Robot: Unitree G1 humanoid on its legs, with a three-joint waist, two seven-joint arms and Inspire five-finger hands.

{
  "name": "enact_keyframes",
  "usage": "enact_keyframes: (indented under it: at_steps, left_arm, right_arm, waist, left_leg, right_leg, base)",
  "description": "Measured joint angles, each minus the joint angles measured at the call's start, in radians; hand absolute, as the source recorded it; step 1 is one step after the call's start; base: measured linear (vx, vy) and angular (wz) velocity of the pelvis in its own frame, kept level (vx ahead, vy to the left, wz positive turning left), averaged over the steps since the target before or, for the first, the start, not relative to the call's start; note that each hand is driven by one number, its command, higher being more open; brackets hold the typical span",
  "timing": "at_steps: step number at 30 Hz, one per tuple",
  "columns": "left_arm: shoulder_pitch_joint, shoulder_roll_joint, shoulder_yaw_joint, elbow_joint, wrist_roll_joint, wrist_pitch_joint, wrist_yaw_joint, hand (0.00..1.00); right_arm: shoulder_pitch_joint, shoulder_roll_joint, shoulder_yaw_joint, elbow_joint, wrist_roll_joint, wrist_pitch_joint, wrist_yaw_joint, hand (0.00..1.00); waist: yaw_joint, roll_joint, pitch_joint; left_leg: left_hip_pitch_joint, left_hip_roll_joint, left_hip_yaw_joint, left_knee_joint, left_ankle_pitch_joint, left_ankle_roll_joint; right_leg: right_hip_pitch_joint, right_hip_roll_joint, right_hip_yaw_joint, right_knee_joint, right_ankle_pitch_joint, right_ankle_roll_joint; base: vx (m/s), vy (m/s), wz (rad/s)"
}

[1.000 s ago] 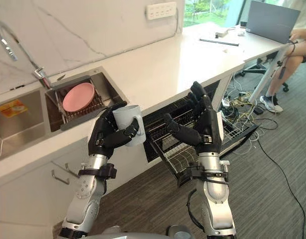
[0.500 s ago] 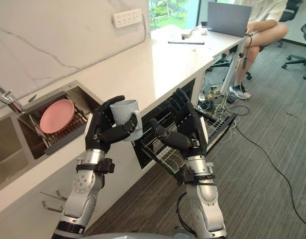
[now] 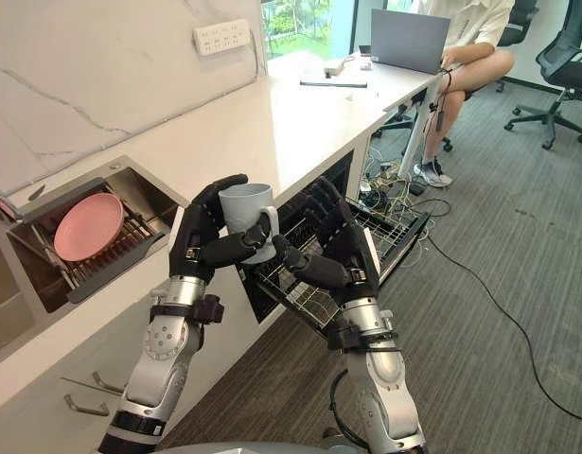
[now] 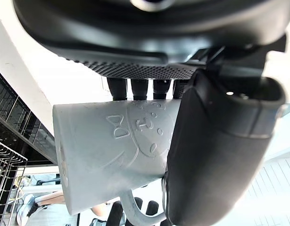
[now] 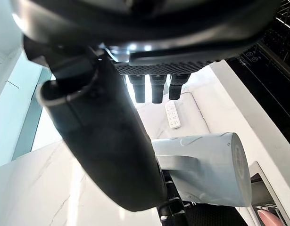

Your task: Walk over to the sink, pick up the cup, carry it to the dishwasher, place the cup inside the dishwasher, then close the dishwasher door

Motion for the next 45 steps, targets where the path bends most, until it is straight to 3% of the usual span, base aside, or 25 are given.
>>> enact_keyframes:
  at_steps: [13,32,45]
  left_arm:
    - [-0.002,-0.005,-0.030,0.001,0.020,-0.001,0.024,0.30]
    - [0.003,-0.007,-0.027,0.123,0.018,-0.001,0.031,0.30]
    - [0.005,-0.008,-0.038,0.119,0.039,-0.001,0.021,0.30]
  right_arm:
    - [-0.008,-0.006,-0.003,0.018,0.050,0.000,-0.016,0.90]
    - [-0.093,0.007,0.025,0.062,0.088,0.011,-0.015,0.90]
    - [-0.095,0.021,0.036,0.082,0.159,0.011,-0.002,0.90]
  waist:
    - [0.000,-0.004,-0.038]
    - [0.018,-0.020,-0.055]
    - [0.021,-0.026,-0.059]
  left_leg:
    - [0.004,-0.010,-0.039,-0.058,0.048,0.005]
    - [0.004,-0.009,-0.049,-0.059,0.056,0.004]
    - [0.004,-0.009,-0.054,-0.059,0.058,0.004]
  right_leg:
    - [-0.003,-0.007,-0.040,0.000,0.000,0.001]
    - [-0.001,-0.007,-0.050,-0.008,0.005,0.000]
    - [0.002,-0.008,-0.056,-0.010,0.005,0.000]
  base:
    - [-0.02,-0.019,0.09]
    - [-0.01,-0.003,0.00]
    - [0.00,-0.002,0.00]
